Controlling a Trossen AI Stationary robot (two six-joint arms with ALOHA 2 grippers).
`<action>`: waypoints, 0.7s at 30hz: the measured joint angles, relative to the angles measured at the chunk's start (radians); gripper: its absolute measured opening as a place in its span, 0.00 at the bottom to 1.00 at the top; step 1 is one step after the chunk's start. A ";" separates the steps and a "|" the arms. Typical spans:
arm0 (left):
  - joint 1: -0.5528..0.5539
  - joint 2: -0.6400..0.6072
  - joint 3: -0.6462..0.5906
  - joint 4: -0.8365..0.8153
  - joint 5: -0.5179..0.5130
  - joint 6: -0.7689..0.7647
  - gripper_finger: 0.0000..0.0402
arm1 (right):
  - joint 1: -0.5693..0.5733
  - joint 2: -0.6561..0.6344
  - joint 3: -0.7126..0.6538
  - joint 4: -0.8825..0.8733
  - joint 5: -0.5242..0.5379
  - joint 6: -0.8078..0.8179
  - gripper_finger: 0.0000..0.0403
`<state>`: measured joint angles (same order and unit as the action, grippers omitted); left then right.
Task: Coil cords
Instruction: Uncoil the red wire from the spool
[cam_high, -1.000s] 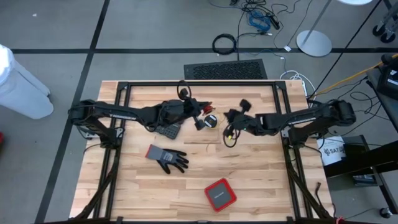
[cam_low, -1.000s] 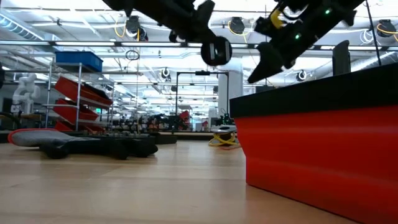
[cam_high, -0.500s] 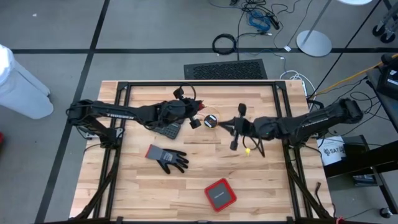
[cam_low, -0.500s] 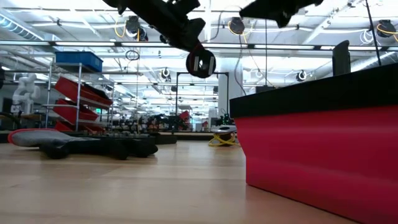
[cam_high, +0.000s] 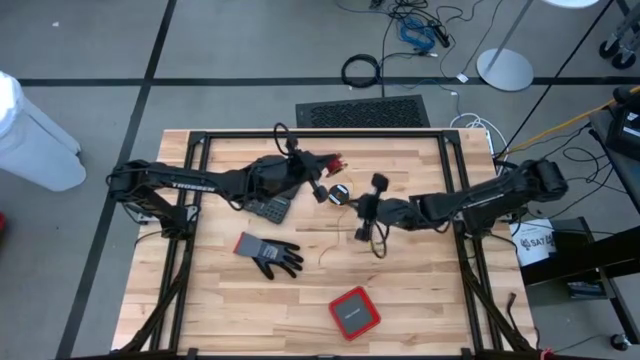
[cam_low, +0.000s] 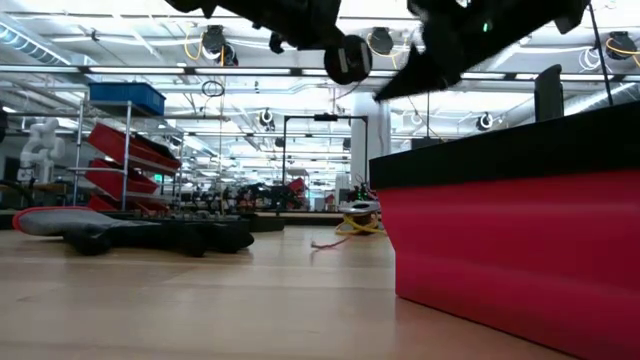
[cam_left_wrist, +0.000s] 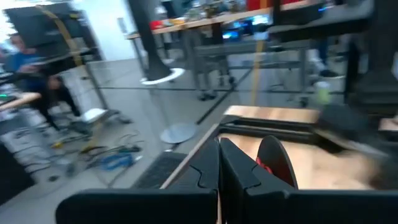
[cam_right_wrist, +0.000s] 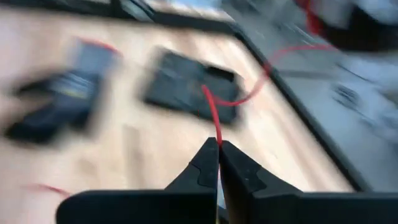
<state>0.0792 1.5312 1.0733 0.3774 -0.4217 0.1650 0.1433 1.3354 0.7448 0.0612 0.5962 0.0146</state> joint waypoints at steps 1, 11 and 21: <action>0.000 -0.007 0.000 -0.020 0.027 0.000 0.00 | -0.009 -0.009 0.000 -0.057 0.045 0.016 0.00; -0.012 -0.081 0.000 -0.259 0.066 0.007 0.00 | -0.040 -0.214 0.000 -0.407 0.280 0.109 0.00; -0.043 -0.106 0.001 -0.255 0.099 0.035 0.00 | -0.006 -0.259 0.000 -0.446 -0.058 0.142 0.29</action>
<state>0.0360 1.4254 1.0740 0.1222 -0.3225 0.2005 0.1375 1.0759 0.7444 -0.3850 0.5387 0.1564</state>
